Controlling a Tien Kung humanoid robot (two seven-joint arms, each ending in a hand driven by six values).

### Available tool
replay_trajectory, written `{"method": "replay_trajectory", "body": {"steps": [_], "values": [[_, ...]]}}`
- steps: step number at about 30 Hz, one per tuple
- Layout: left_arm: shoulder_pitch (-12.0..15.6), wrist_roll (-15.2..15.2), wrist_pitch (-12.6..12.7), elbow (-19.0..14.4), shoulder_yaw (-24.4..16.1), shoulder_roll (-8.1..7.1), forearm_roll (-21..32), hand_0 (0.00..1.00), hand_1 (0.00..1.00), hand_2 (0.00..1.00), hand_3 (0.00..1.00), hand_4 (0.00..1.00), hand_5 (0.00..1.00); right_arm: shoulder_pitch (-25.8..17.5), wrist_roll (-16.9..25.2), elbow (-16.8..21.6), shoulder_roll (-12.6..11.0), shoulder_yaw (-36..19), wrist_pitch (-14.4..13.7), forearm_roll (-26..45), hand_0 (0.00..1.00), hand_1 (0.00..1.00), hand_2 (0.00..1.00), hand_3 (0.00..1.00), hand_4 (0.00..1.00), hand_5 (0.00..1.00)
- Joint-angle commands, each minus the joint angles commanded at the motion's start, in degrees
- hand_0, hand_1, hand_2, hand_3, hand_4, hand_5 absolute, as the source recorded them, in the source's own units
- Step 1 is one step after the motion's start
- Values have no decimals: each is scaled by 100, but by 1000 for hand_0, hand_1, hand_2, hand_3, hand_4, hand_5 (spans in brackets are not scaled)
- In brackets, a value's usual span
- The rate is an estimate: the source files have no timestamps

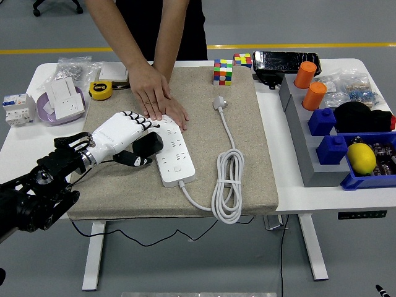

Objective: Pick up the plug,place it near the board,insert it into the board,press the button

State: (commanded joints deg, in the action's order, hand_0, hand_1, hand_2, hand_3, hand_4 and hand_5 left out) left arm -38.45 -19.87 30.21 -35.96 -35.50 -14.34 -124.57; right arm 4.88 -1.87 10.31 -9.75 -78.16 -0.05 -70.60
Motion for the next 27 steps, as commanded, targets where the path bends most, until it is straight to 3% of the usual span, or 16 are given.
{"method": "replay_trajectory", "body": {"steps": [1,6,7,12,13,21,24,25,27], "values": [[-3,-26,-34,0,-7,-6,37,726,821,819,850,998,551,2,0,0,0,5,-1,6,856,787,768,811,998,998],[-11,-121,-156,6,-46,-18,160,726,821,819,850,998,551,2,-3,0,1,4,-5,13,856,787,768,811,998,998],[-14,-140,-179,7,-52,-21,184,752,839,838,877,998,856,1,-2,0,1,4,-6,15,856,787,768,811,998,998],[-27,-246,-316,14,-67,-52,358,752,839,838,877,998,856,-3,0,0,-1,18,-8,28,856,787,768,811,998,998],[-29,-260,-334,16,-69,-60,379,764,847,842,887,998,985,-4,2,0,-2,22,-9,31,856,786,768,812,998,998],[33,-413,-577,-62,-211,-107,692,782,861,854,900,998,998,-18,-6,0,-2,18,-11,24,855,786,768,812,998,998],[201,-439,-824,-341,-552,-177,1091,782,861,854,900,998,998,-21,-5,0,6,2,-13,17,855,786,768,812,998,998],[275,-417,-878,-454,-692,-192,1224,848,936,940,927,998,998,-25,-5,0,9,-2,-13,17,855,786,768,811,998,998],[522,-302,-1022,-768,-1086,-182,1524,848,936,940,927,998,998,-41,-5,0,15,-17,-14,6,855,786,768,811,998,998]]}}
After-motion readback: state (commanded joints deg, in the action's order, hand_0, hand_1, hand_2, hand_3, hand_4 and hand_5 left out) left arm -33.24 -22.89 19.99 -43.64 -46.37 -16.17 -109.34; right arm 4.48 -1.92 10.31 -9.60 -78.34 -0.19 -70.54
